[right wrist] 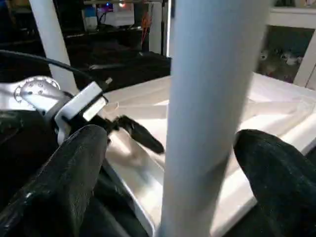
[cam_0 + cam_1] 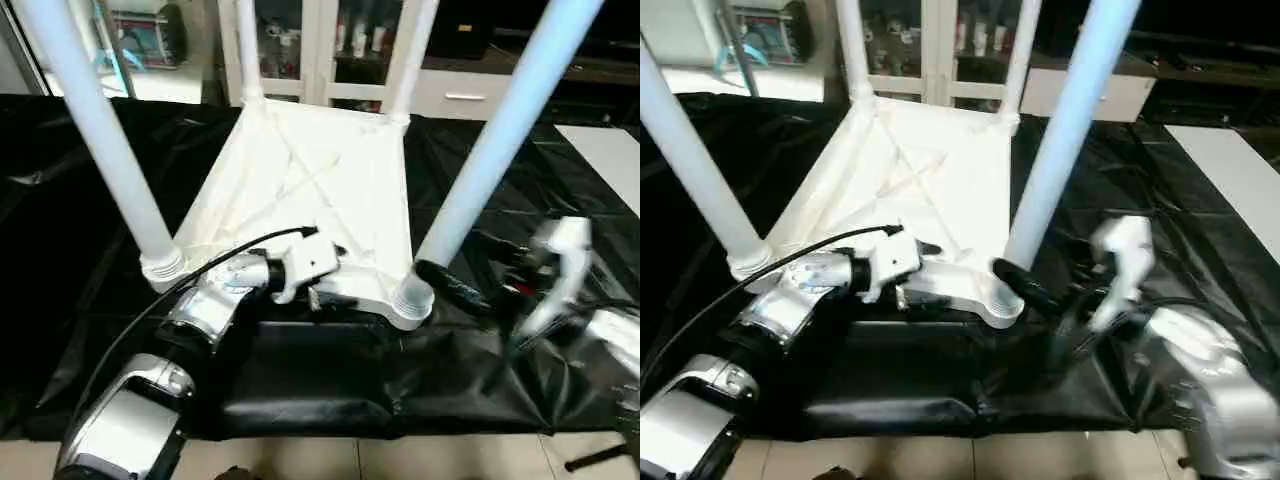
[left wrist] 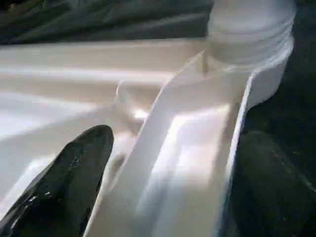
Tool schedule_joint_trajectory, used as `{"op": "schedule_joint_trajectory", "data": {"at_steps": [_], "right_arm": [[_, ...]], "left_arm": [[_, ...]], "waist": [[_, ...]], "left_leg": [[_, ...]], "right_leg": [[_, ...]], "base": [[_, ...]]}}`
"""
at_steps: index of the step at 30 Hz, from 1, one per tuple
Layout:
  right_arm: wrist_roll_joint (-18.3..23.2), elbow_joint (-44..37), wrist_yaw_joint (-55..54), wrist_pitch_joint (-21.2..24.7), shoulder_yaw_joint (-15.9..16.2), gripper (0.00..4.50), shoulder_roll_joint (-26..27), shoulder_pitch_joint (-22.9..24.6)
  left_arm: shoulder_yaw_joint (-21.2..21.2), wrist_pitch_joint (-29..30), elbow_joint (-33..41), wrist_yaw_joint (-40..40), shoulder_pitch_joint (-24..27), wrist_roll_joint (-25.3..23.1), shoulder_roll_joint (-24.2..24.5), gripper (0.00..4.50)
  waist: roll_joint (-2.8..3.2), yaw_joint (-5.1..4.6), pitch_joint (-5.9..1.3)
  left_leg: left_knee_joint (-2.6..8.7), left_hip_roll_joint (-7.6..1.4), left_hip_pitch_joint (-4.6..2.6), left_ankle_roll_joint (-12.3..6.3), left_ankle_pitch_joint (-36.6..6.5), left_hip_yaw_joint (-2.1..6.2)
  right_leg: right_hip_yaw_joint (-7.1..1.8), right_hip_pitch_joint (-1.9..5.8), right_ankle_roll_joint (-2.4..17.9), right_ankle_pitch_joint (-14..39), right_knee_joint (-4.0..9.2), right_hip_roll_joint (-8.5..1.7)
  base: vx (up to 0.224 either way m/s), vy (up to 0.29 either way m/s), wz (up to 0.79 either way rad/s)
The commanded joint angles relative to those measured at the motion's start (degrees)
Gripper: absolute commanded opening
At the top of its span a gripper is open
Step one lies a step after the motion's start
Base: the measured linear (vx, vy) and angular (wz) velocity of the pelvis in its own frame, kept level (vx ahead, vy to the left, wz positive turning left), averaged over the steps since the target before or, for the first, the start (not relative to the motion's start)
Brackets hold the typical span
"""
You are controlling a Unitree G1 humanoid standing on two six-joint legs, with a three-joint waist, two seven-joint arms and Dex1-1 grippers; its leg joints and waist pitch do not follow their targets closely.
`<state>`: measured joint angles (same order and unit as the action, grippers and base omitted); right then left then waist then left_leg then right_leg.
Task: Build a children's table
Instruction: Rotate table base, then rotate leg to tighten
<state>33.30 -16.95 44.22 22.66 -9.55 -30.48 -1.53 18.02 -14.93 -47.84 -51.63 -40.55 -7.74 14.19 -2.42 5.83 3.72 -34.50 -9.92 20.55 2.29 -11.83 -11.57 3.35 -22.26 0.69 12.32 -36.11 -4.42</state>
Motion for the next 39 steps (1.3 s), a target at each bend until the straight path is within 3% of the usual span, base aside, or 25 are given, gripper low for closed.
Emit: {"op": "schedule_joint_trajectory", "data": {"at_steps": [1,2,3,5,6,7,8,9,10,12,13,14,16,23,30,31,32,35,36,39], "right_arm": [[2.20,-2.01,2.86,1.60,-3.62,4.43,-3.10,3.22],[2.62,-2.48,3.42,1.69,-4.23,4.43,-3.61,4.04],[2.96,-2.86,3.88,1.76,-4.72,4.43,-4.03,4.71],[4.68,-4.12,7.18,2.12,-6.84,4.43,-6.05,8.71],[4.74,-4.35,7.82,2.07,-7.20,4.43,-6.45,9.74],[4.89,-4.96,9.36,2.16,-8.53,4.43,-7.65,12.32],[4.88,-5.21,9.84,2.23,-9.16,4.43,-8.16,13.25],[4.93,-5.07,9.91,2.15,-9.60,4.43,-8.20,13.51],[4.22,-3.77,9.00,1.31,-10.92,4.43,-8.06,14.01],[3.68,-2.84,8.34,0.70,-11.38,4.43,-7.91,14.09],[1.33,-0.76,4.47,0.32,-11.73,4.43,-7.29,13.01],[-0.52,1.32,1.10,0.49,-12.02,4.46,-7.08,11.85],[-3.47,4.16,-1.27,-0.50,-11.63,4.48,-7.55,10.66],[-2.72,1.96,2.67,0.85,-10.04,4.48,-9.53,11.49],[-2.57,-0.12,8.04,1.37,-6.18,4.48,-12.77,12.31],[-2.22,-0.84,10.72,1.60,-5.06,4.48,-14.10,12.70],[-2.41,-0.87,11.51,1.49,-4.63,4.48,-14.60,12.77],[-2.76,-0.24,12.03,1.38,-4.31,4.48,-15.07,12.06],[-2.54,-0.12,12.24,1.50,-4.31,4.48,-15.19,11.70],[-1.95,-0.10,13.07,1.51,-4.03,4.48,-15.89,11.47]], "left_arm": [[0.89,-0.97,-1.51,-1.47,-1.57,-1.42,0.84,4.50],[0.95,-1.22,-1.68,-2.84,-1.67,-1.17,0.90,4.50],[1.01,-1.43,-1.82,-3.95,-1.74,-0.97,0.96,4.50],[0.67,-1.27,-3.38,-8.52,-2.34,0.50,0.30,4.50],[0.59,-1.35,-3.84,-9.09,-2.48,0.75,0.10,4.50],[0.32,-0.71,-4.78,-10.49,-3.13,1.97,-1.00,4.50],[0.23,-0.20,-5.00,-10.93,-3.47,2.63,-1.59,4.50],[0.18,-0.29,-5.24,-10.37,-3.74,2.63,-1.97,4.50],[-0.23,-0.55,-6.59,-8.92,-4.92,2.89,-3.68,4.50],[-0.50,-0.83,-7.40,-8.44,-5.44,2.87,-4.49,4.50],[-0.71,-0.45,-7.85,-9.39,-5.89,3.40,-5.56,4.50],[-0.89,0.13,-8.34,-10.35,-6.36,3.65,-6.44,4.32],[-0.99,0.44,-10.06,-9.97,-7.66,3.10,-7.57,4.15],[1.50,4.20,-15.95,-11.31,-11.33,-0.82,-6.13,3.61],[1.37,6.59,-16.73,-15.77,-13.07,-0.96,-3.07,3.03],[1.31,6.37,-17.14,-15.10,-13.23,-1.61,-2.40,2.94],[1.35,6.19,-17.29,-15.20,-13.13,-1.77,-2.25,2.87],[1.42,5.41,-17.72,-14.94,-13.02,-1.92,-2.46,2.66],[1.34,5.21,-17.96,-14.60,-13.26,-1.91,-2.72,2.53],[1.19,5.25,-18.08,-14.99,-13.75,-1.77,-3.12,2.41]], "waist": [[0.74,0.39,-3.79],[0.43,0.51,-3.85],[0.78,0.64,-3.90],[2.02,1.05,-3.83],[1.52,1.01,-3.71],[2.73,1.44,-3.84],[1.90,1.37,-3.87],[1.81,1.41,-3.93],[2.25,1.42,-3.99],[2.24,1.43,-3.99],[2.27,1.23,-3.99],[1.92,0.98,-3.98],[1.91,0.54,-4.06],[1.88,-0.08,-4.34],[1.71,-0.29,-4.12],[1.26,-0.28,-4.05],[1.26,-0.28,-4.05],[1.30,-0.28,-4.13],[0.80,-0.36,-4.10],[0.99,-0.29,-4.08]], "left_leg": [[3.93,-4.06,-0.94,-3.90,-7.48,1.97],[3.93,-4.14,-0.85,-3.59,-7.61,2.13],[3.95,-3.96,-0.77,-3.55,-7.47,2.19],[3.95,-4.05,-0.86,-3.18,-8.31,2.31],[3.97,-3.93,-0.76,-3.38,-9.03,2.10],[3.88,-3.99,-0.93,-3.23,-9.38,2.28],[3.90,-3.99,-0.80,-3.56,-9.53,2.27],[3.86,-3.94,-0.61,-3.87,-9.14,2.23],[3.67,-3.85,-0.53,-4.41,-8.66,2.28],[3.63,-3.71,-0.40,-4.60,-8.36,2.29],[3.70,-3.67,-0.36,-4.15,-7.90,2.35],[3.79,-3.63,-0.38,-3.97,-7.76,2.32],[3.61,-3.46,-0.54,-3.77,-7.66,2.16],[3.38,-3.57,-0.25,-7.29,-5.31,2.33],[3.47,-3.79,-0.38,-7.47,-6.72,2.23],[3.42,-3.76,-0.27,-7.57,-6.62,2.20],[3.42,-3.76,-0.27,-7.57,-6.62,2.20],[3.42,-3.88,-0.31,-7.54,-6.09,2.20],[3.45,-3.92,-0.34,-7.60,-6.05,2.15],[3.39,-3.86,-0.24,-7.69,-5.85,2.18]], "right_leg": [[-3.24,2.51,12.33,2.32,4.73,-4.96],[-3.22,2.74,12.48,1.89,4.43,-5.08],[-3.20,2.82,12.59,1.67,4.37,-5.12],[-3.15,2.77,13.26,2.44,4.55,-5.36],[-3.20,2.83,13.08,3.02,4.96,-5.25],[-3.20,2.88,13.51,2.88,4.80,-5.43],[-3.10,3.16,13.74,2.94,4.89,-5.43],[-3.07,3.27,13.86,2.67,4.81,-5.43],[-2.94,3.15,13.83,3.37,4.96,-5.49],[-2.86,3.24,13.42,5.09,5.18,-5.51],[-2.73,3.09,12.60,7.56,5.37,-5.38],[-2.64,3.08,12.38,8.06,5.47,-5.26],[-2.60,2.83,12.30,8.62,5.52,-5.06],[-2.56,3.26,12.30,3.33,5.00,-5.14],[-2.55,3.12,13.24,5.44,5.13,-5.27],[-2.52,3.22,13.12,6.43,5.19,-5.29],[-2.52,3.22,13.12,6.43,5.19,-5.29],[-2.57,3.05,13.12,6.28,5.16,-5.33],[-2.57,2.98,13.15,6.10,5.16,-5.24],[-2.55,3.06,13.28,6.04,5.13,-5.39]], "base": [[0.000,0.000,0.00],[0.000,0.000,0.00],[0.000,0.000,0.00],[0.000,0.000,0.00],[0.000,0.000,0.00],[0.000,0.000,0.00],[0.000,0.000,0.00],[0.000,0.000,0.00],[0.000,0.000,0.00],[0.000,0.000,0.00],[0.000,0.000,0.00],[0.000,0.000,0.00],[0.000,0.000,0.00],[0.000,0.000,0.00],[0.000,0.000,0.00],[0.000,0.000,0.00],[0.000,0.000,0.00],[0.000,0.000,0.00],[0.000,0.000,0.00],[0.000,0.000,0.00]]}}
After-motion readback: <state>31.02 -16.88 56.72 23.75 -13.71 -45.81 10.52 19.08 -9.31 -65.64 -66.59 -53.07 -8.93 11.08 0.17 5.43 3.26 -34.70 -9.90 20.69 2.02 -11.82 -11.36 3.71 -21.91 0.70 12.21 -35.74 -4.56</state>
